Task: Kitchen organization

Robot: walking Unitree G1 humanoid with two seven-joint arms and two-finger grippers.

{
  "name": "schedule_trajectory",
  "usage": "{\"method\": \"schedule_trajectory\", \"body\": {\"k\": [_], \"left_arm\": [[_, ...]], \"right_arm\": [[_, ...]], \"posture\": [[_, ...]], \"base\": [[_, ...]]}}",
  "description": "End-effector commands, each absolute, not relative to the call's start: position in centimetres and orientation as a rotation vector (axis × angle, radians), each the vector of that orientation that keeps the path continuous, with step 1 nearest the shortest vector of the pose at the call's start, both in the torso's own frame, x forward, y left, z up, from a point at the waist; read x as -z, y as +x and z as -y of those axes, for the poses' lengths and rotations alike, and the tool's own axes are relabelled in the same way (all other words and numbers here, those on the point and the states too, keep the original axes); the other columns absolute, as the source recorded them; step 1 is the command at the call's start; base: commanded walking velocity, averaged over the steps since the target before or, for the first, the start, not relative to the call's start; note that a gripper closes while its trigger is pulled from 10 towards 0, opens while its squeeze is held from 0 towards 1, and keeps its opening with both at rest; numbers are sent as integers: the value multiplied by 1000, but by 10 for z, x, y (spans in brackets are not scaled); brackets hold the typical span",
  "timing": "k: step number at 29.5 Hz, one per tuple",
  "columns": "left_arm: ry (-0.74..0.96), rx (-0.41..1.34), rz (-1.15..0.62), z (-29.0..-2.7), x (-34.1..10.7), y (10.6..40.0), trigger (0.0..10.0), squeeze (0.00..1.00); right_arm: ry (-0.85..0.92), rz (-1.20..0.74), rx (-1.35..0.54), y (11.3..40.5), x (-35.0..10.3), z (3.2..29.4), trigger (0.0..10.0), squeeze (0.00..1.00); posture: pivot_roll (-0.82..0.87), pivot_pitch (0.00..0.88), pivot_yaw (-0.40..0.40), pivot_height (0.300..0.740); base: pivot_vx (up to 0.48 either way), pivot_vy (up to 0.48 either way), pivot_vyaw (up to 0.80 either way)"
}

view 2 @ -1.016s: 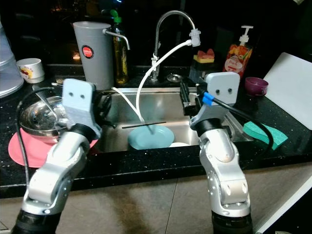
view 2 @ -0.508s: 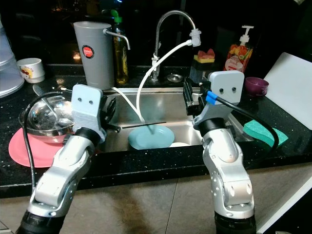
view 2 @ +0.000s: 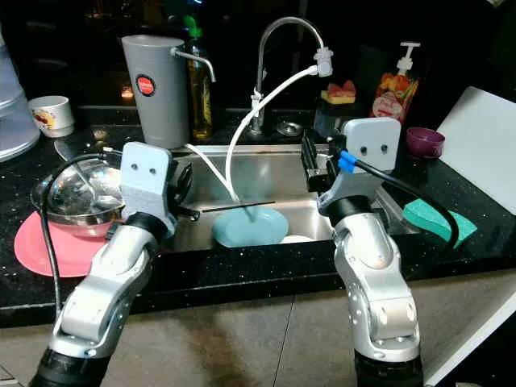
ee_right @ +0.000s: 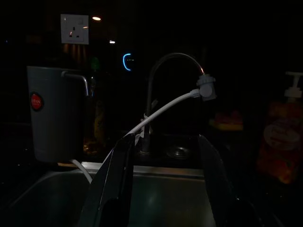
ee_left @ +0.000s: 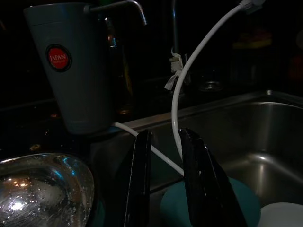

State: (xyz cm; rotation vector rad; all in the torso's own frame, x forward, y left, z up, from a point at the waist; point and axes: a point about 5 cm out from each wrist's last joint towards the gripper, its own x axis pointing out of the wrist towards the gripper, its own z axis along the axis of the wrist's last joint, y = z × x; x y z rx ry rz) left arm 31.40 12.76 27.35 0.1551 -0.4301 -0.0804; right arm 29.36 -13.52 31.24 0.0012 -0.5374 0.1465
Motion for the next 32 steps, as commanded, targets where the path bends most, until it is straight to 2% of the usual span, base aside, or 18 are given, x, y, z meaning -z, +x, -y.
{"method": "schedule_trajectory", "body": {"k": [1, 32], "left_arm": [[168, 88, 445, -126, -274, 314, 10000, 0], [175, 71, 463, -131, -278, 319, 10000, 0]], "right_arm": [[-4, 533, -152, 291, -311, 135, 10000, 0], [-8, 537, -154, 293, -313, 135, 10000, 0]], "posture": [[44, 92, -71, 740], [45, 81, -76, 740]], "base": [[0, 0, 0], [0, 0, 0]]}}
